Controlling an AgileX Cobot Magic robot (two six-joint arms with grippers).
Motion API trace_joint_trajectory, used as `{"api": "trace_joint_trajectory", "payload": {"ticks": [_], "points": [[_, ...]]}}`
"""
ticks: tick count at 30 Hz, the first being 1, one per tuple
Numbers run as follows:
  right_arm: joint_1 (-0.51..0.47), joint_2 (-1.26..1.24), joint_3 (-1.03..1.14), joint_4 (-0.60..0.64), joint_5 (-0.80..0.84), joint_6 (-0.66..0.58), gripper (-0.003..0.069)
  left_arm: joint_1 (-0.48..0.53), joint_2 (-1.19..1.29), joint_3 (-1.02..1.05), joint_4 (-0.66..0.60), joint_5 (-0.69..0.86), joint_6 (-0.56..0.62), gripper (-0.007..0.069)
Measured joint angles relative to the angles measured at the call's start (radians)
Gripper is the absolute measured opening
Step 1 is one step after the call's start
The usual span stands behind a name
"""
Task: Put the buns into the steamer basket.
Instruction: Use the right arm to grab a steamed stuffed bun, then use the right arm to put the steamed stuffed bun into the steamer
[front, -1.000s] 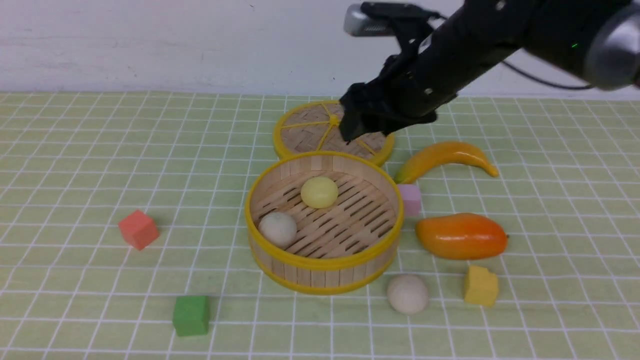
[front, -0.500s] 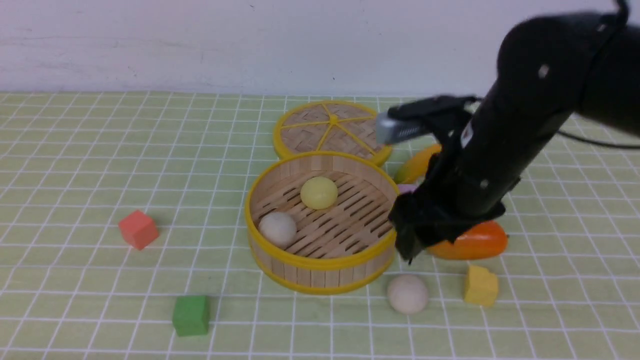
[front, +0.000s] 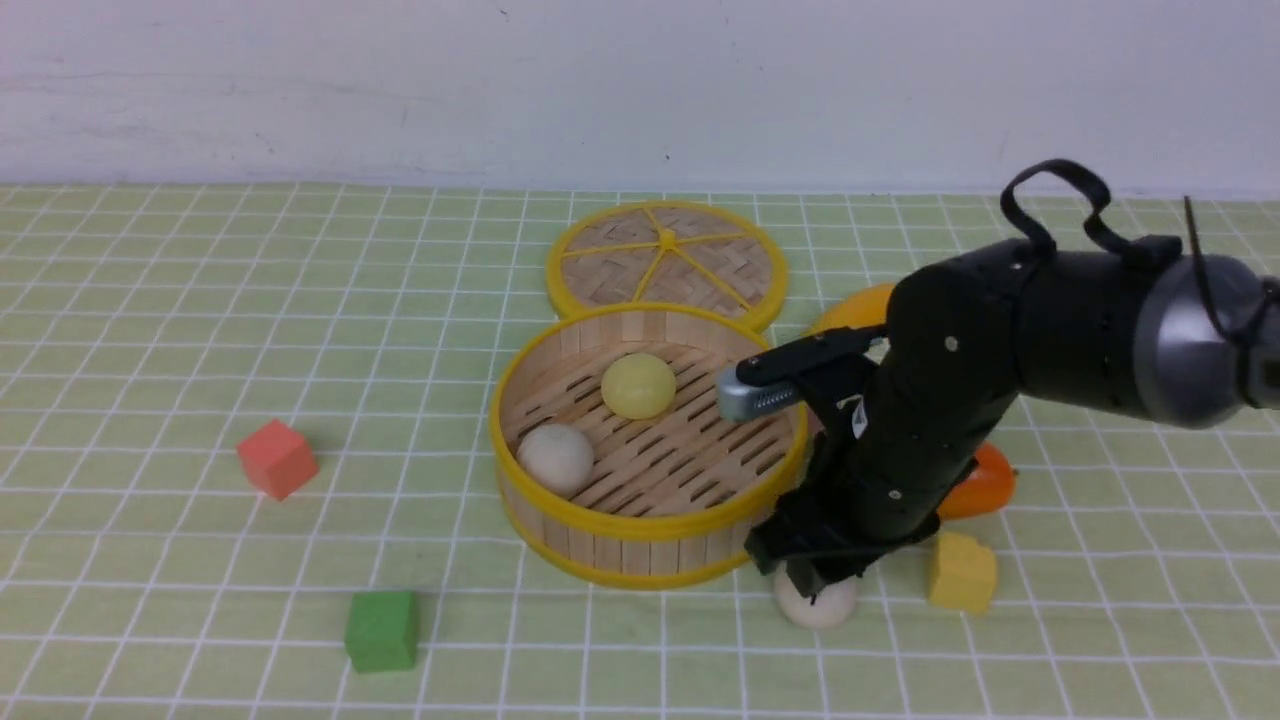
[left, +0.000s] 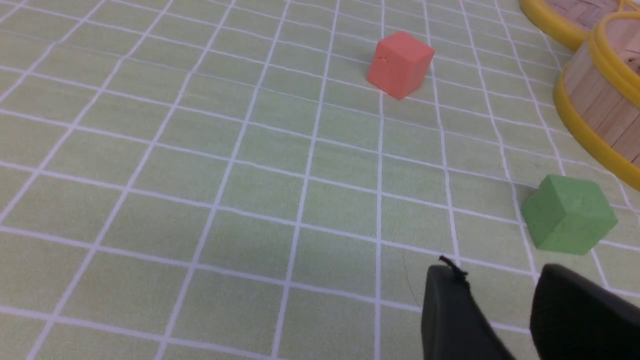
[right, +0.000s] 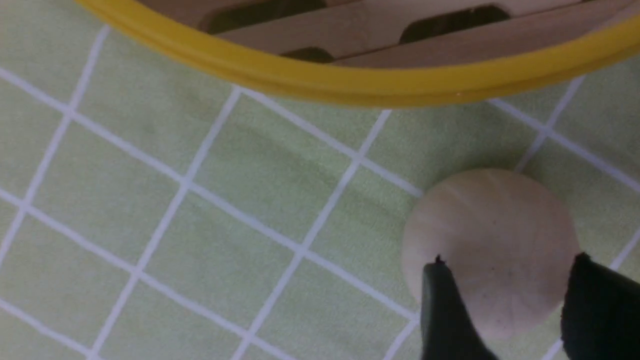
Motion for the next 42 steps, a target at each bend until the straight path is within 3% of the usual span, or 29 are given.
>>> {"api": "trace_joint_trajectory", "payload": {"ticks": [6,12,25,35,42], "points": [[0.000,0.024,0.000,-0.071,-0.026,0.086,0.0108,0.000,0.000,0.000,0.000,0.000,0.000,0.0238],[0.000,0.023,0.000,-0.091,-0.024,0.118,0.0008,0.000,0.000,0.000,0.000,0.000,0.000,0.0238],[0.000,-0.128,-0.130,-0.075,0.061,0.116,0.0004,0.000,0.000,0.000,0.000,0.000,0.000,0.0238],[0.000,-0.034,-0.189,-0.036,-0.263,0.109,0.0004,0.000,0.000,0.000,0.000,0.000,0.000,0.0238],[0.000,0.120,-0.189,0.014,-0.281,0.142,0.0058,0.000,0.000,0.000,0.000,0.000,0.000,0.0238]]}}
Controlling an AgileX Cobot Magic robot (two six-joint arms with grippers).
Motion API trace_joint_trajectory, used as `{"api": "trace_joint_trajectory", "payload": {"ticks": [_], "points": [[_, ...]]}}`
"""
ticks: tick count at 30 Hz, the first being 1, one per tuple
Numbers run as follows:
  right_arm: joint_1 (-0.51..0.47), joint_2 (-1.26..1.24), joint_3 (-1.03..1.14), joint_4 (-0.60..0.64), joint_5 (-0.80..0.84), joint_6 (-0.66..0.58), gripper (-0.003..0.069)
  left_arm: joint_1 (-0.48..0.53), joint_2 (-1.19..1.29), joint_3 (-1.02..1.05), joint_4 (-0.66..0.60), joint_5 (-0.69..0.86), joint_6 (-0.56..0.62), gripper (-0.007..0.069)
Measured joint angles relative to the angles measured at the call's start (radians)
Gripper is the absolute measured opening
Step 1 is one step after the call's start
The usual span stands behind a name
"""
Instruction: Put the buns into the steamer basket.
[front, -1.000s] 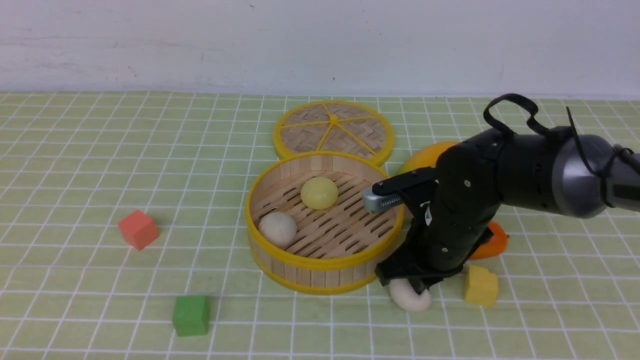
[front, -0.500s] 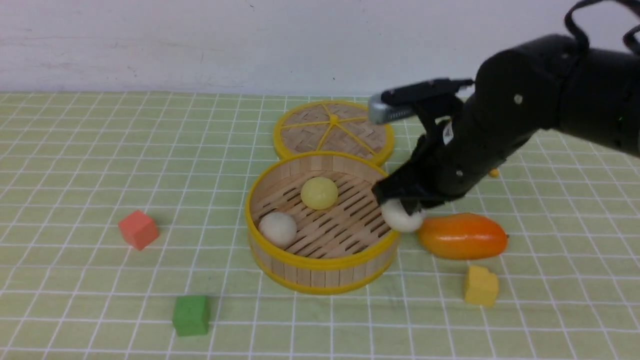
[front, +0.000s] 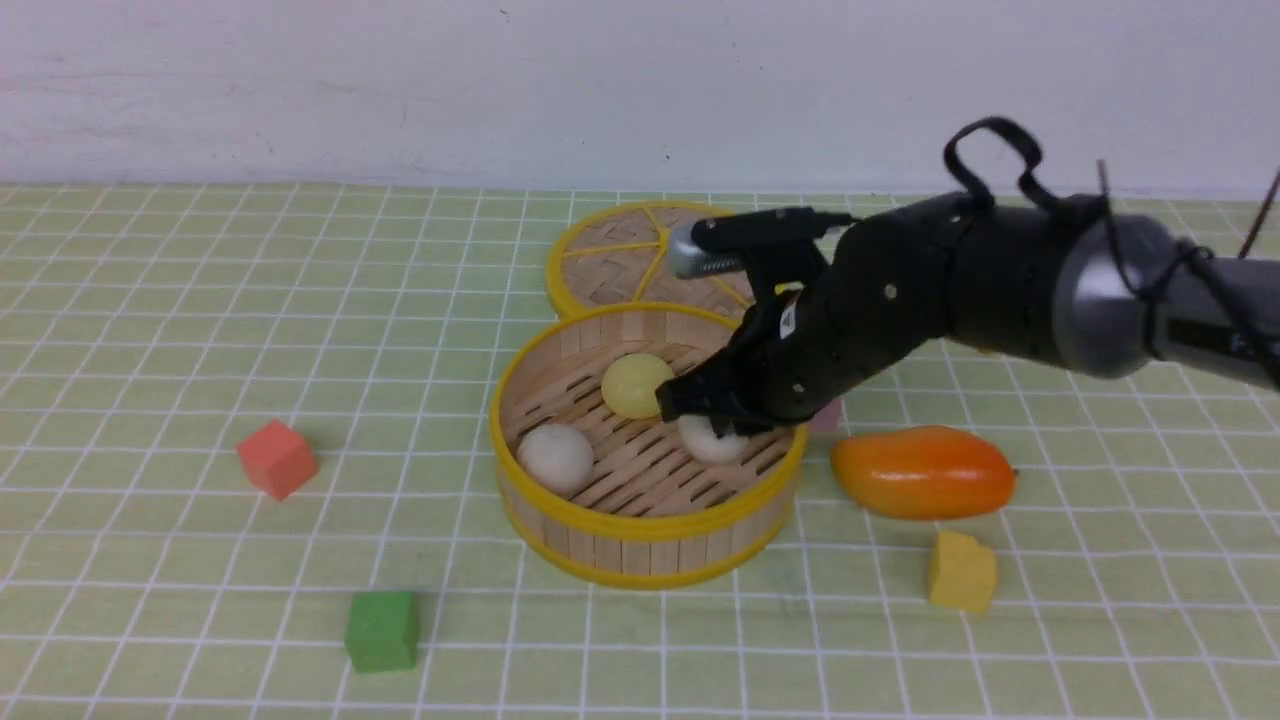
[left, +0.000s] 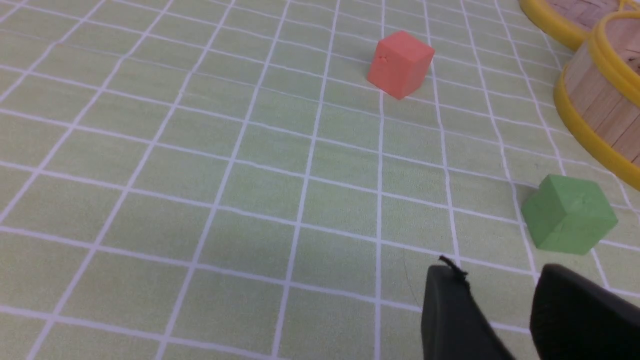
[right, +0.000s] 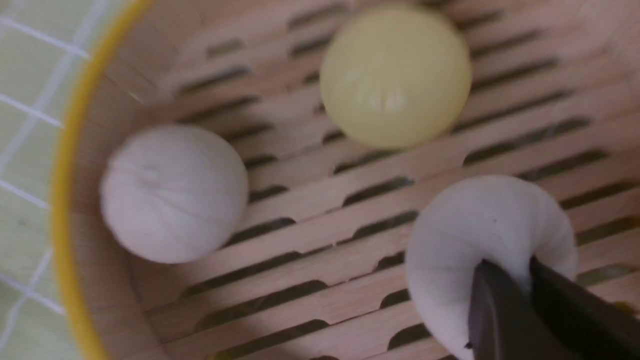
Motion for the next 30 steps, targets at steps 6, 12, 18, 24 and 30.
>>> {"api": "trace_joint_trajectory", "payload": {"ticks": [6,12,18,24,30], "points": [[0.000,0.000,0.000,-0.004,0.035,0.039,0.0214,0.000,0.000,0.000,0.000,0.000,0.000,0.0238],[0.000,-0.109,0.000,-0.030,0.159,0.046,0.0371,0.000,0.000,0.000,0.000,0.000,0.000,0.0238],[0.000,-0.316,0.000,-0.031,0.355,0.046,0.0384,0.000,0.000,0.000,0.000,0.000,0.000,0.0238],[0.000,-0.513,0.000,-0.056,0.641,0.046,0.0325,0.000,0.000,0.000,0.000,0.000,0.000,0.0238],[0.000,-0.718,0.048,-0.032,0.726,0.035,0.0175,0.000,0.000,0.000,0.000,0.000,0.000,0.0238]]}}
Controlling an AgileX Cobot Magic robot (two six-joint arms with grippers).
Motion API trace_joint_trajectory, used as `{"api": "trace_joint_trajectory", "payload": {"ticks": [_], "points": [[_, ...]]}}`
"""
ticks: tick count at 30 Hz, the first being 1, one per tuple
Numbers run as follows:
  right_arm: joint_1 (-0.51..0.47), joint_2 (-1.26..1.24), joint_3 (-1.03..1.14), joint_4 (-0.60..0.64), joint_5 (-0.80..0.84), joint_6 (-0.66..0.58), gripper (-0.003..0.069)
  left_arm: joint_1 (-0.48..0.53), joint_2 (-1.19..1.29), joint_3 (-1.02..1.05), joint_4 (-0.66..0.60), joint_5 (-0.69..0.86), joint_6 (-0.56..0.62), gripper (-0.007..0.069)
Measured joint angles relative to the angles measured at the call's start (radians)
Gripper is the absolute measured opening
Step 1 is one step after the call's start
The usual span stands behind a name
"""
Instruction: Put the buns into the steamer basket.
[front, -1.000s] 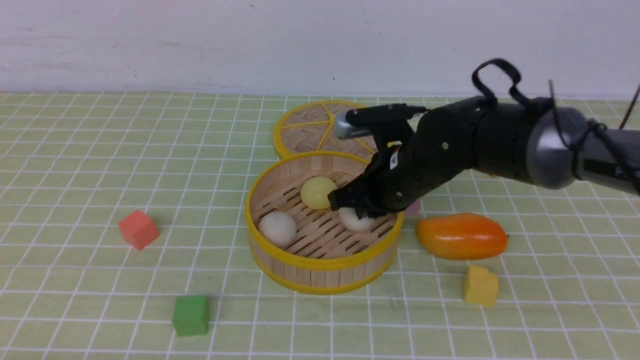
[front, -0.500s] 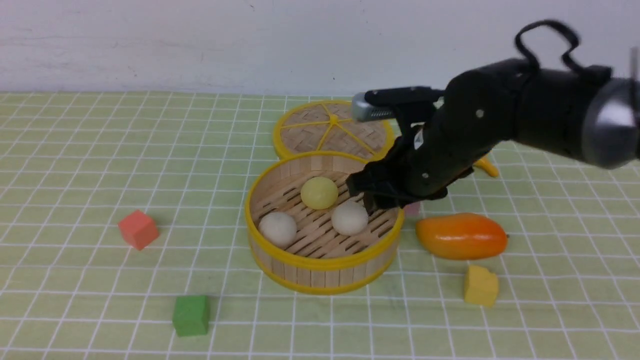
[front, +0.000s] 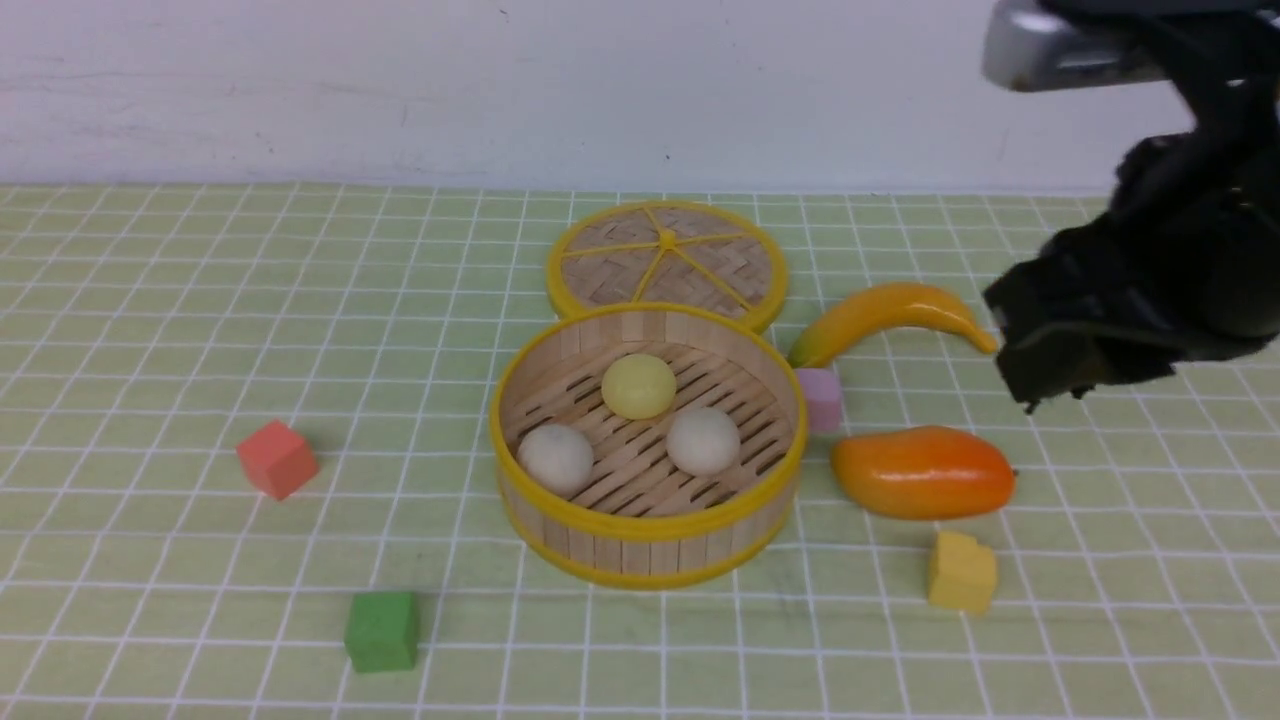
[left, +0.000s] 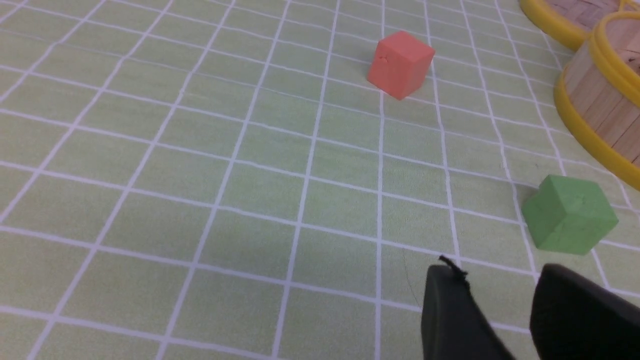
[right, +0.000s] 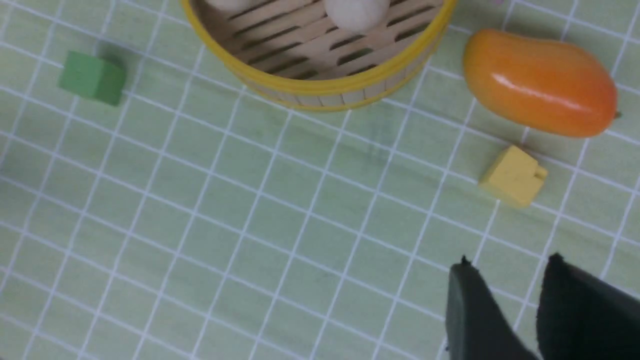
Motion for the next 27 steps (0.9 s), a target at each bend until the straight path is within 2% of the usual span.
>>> {"api": "trace_joint_trajectory", "payload": {"ticks": [5,9,16,22,27], "points": [[0.000,-0.163,0.146,0.036,0.010,-0.020,0.0046,0.000,0.000,0.000,0.000,0.000,0.000,0.0238],[0.000,-0.264,0.260,0.064,0.012,-0.022,-0.0013,0.000,0.000,0.000,0.000,0.000,0.000,0.0238],[0.000,-0.434,0.410,0.152,0.019,-0.022,-0.0020,0.000,0.000,0.000,0.000,0.000,0.000,0.0238],[0.000,-0.514,0.423,0.156,0.020,-0.026,-0.0020,0.000,0.000,0.000,0.000,0.000,0.000,0.0238],[-0.039,-0.608,0.447,0.002,-0.023,-0.118,-0.0017,0.000,0.000,0.000,0.000,0.000,0.000,0.0238]]}}
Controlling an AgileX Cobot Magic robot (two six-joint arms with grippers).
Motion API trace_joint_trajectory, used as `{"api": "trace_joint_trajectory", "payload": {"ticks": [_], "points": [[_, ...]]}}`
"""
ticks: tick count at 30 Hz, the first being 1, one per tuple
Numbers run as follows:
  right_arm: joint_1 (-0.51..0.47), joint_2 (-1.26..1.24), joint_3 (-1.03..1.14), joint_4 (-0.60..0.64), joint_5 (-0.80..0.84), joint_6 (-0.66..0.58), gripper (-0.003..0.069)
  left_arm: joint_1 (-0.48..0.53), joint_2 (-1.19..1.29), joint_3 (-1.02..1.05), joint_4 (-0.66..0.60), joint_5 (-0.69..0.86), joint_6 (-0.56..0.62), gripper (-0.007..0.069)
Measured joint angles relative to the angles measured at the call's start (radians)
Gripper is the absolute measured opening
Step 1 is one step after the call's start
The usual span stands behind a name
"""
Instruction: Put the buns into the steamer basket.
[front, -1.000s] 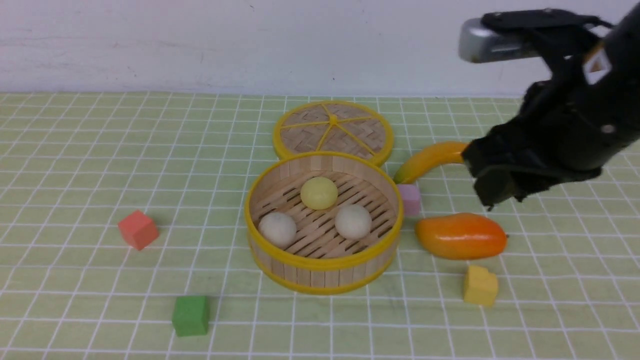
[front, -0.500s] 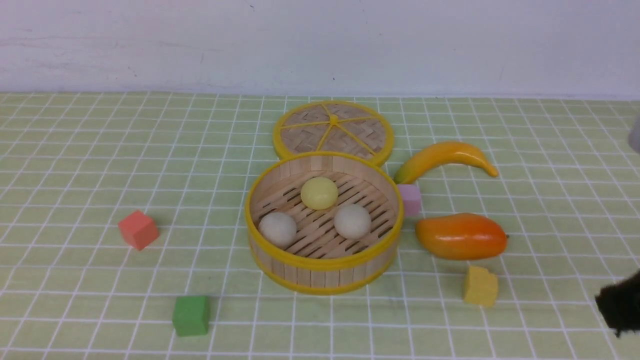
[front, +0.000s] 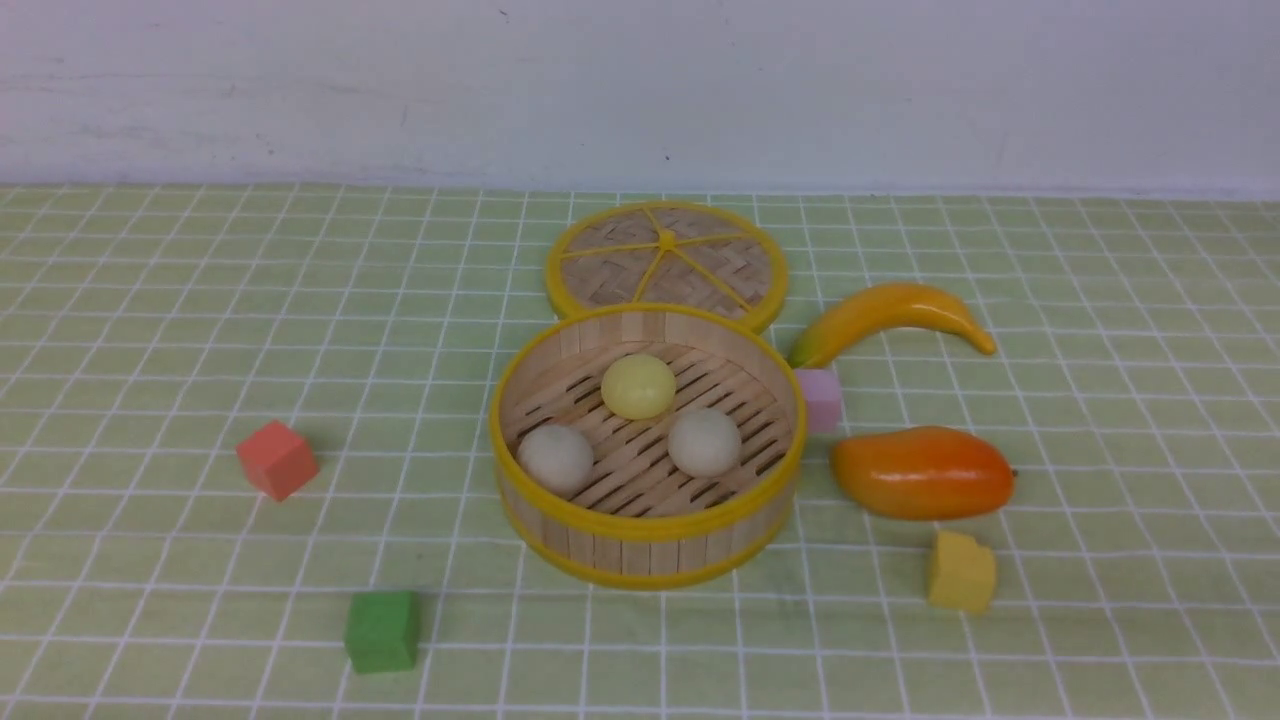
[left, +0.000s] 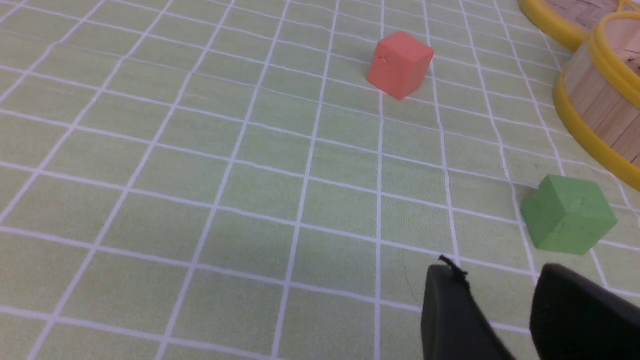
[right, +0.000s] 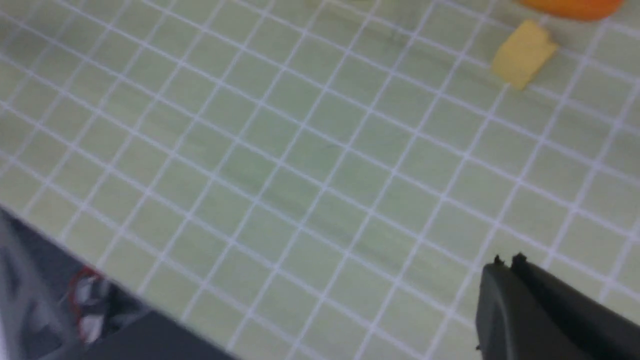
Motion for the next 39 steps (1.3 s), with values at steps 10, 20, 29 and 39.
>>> {"api": "trace_joint_trajectory", "payload": {"ticks": [10,20,29,39], "points": [[-0.355,-0.427,0.393,-0.143,-0.534,-0.005,-0.0010,0.000,0.000,0.000,0.000,0.000,0.000,0.0238],[-0.492,-0.673,0.856,-0.157,-0.802,-0.006,-0.0006,0.000,0.000,0.000,0.000,0.000,0.000,0.0238],[-0.508,-0.673,0.995,-0.157,-0.813,-0.005,0.0002,0.000,0.000,0.000,0.000,0.000,0.000,0.0238],[-0.509,-0.673,0.995,-0.157,-0.815,-0.005,0.0006,0.000,0.000,0.000,0.000,0.000,0.000,0.0238]]}}
